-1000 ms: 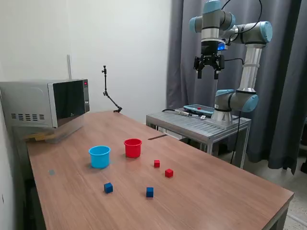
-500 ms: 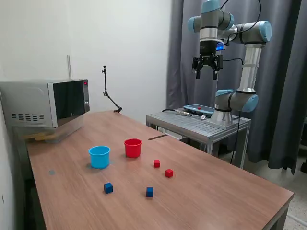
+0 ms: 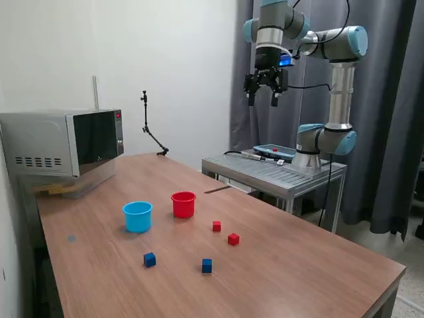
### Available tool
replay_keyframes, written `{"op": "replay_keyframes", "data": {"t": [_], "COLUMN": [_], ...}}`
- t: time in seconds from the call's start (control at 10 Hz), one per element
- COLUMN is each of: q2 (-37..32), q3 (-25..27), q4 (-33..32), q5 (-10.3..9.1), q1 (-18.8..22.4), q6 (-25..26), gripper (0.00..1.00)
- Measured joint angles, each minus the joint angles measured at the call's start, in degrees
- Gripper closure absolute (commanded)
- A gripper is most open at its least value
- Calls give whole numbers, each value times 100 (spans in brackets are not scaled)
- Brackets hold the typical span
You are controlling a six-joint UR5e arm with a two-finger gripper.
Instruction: Place red objects in the red bin, and blue objects in the blue bin.
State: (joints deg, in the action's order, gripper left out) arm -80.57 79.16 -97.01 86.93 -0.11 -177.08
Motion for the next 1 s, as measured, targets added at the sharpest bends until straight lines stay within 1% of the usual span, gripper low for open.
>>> {"op": "replay_keyframes", "data": {"t": [0.2,0.5,1.0], "q2": [484,1060,2379], "q3": [-511,-958,-1662], "q4": [-304,-852,-1921], "q5": [0,0,0], "q1": [-10,-60,-96], "q6": [-1,-2,6], "gripper": [0,0,0]}}
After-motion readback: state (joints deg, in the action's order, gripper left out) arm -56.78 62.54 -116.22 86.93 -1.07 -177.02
